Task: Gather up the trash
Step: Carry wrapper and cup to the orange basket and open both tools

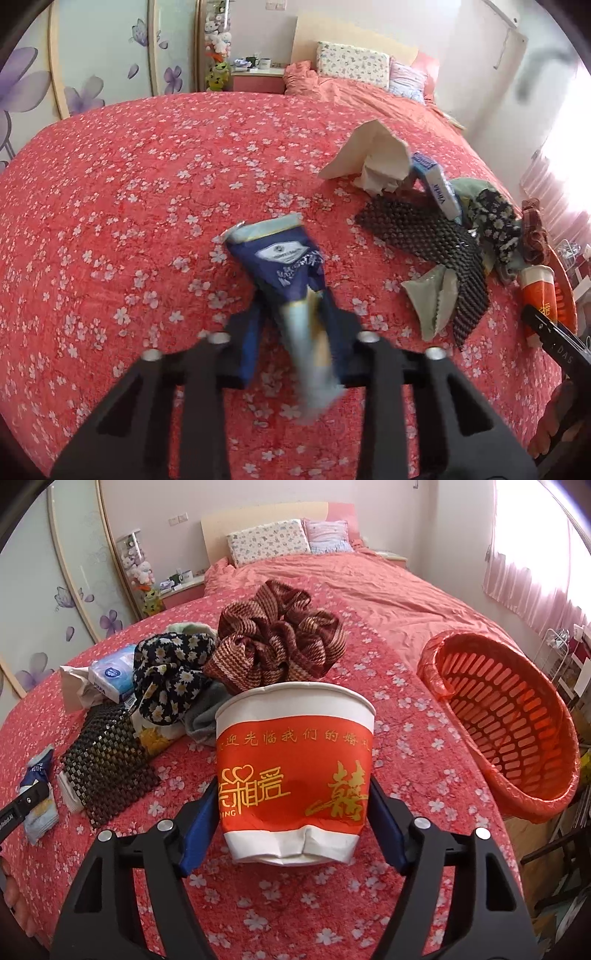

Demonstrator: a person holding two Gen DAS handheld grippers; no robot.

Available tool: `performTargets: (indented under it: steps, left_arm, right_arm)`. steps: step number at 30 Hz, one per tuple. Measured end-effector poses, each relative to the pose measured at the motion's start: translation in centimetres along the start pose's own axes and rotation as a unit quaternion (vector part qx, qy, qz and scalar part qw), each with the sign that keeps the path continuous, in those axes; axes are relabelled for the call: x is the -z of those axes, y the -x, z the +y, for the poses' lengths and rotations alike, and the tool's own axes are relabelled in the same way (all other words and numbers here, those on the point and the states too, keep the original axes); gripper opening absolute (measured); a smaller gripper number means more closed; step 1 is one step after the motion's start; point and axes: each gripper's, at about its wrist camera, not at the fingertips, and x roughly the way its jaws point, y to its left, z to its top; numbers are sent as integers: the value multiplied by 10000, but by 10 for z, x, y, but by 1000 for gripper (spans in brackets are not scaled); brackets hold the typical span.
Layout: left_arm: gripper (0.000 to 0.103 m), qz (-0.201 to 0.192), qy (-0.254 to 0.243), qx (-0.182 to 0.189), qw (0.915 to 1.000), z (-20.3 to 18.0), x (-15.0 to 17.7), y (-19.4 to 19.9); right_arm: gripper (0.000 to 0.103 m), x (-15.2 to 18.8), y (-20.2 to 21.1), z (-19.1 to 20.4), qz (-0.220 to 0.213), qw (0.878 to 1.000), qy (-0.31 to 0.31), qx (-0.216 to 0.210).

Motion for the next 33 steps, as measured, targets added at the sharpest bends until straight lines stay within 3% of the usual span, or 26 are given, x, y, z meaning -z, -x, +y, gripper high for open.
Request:
performTargets:
  steps: [10,17,24,33]
  left_arm:
    - [12,-290,-225,90,9993,-19,-3,32]
    - [12,-623,-458,354,9964,-57,-11,70]
    - [12,-934,-805,907,9882,-118,-15,99]
    - [12,-1048,-1392,1823,9677,-218,-15,108]
  right_arm:
    - [73,0,39,-14,-453,9989,3,-121]
    - [73,-5,71,-37,-890,9959,-125,-131]
    - [73,-11,97,-67,-1371,9902,-238,78]
    - [73,-24,99,-123,-1609,9837,-666,452]
